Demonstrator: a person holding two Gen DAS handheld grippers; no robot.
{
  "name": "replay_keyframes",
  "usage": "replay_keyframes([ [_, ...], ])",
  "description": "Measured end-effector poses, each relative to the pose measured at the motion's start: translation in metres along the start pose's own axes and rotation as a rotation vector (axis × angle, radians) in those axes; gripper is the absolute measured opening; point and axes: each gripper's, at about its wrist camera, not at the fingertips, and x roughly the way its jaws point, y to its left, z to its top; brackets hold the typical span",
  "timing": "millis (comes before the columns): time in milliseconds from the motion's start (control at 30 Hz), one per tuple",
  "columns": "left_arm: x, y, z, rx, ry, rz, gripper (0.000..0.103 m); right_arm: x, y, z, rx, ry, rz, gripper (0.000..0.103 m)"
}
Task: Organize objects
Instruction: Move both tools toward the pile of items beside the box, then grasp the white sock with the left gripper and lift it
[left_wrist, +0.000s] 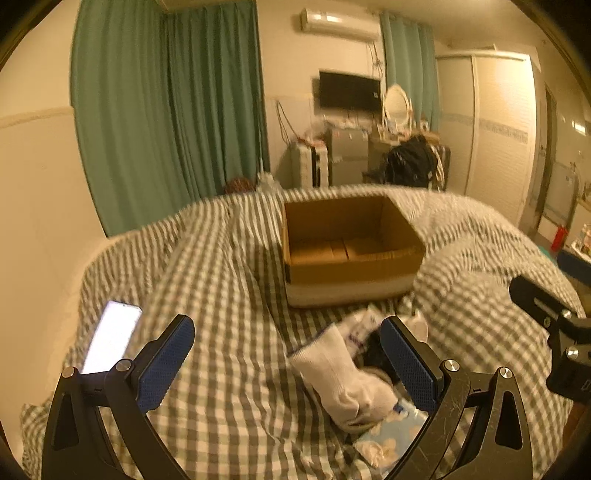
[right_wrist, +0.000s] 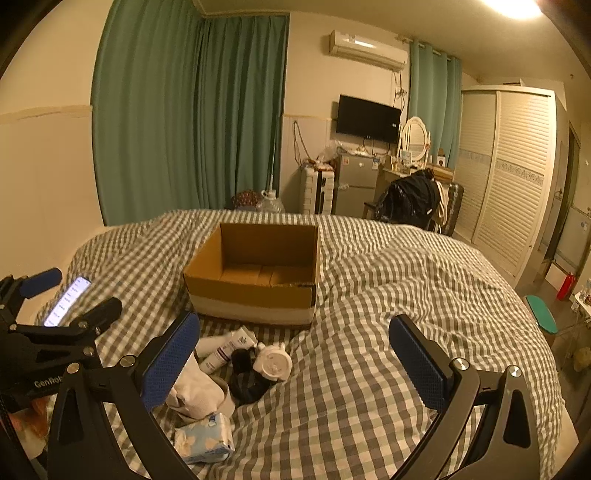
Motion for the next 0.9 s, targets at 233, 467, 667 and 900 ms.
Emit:
replay_keyframes([
  [233,0.044,-0.014,-0.023,0.04,0.111,-0.006,0.103,0.037,-0.005,-0.022,0.0,0.1,-0.018,0.103],
  [467,0.091,-0.014,-0.037,-0.015,0.218,-0.085,0.102,0.078,-0.003,-0.046,-0.011,0.207,-0.001,0.103],
  [667,0.135,-0.024,-0.049,-0.012,0.32,-0.209,0.072,0.109,-0.003,-0.051,-0.013,0.279,0.032,0.103],
  [900,0.123,-0.016,-0.041,-0.019,0.282,-0.225,0.04,0.15,-0.004,-0.047,0.024,0.389,0.1,0.095],
])
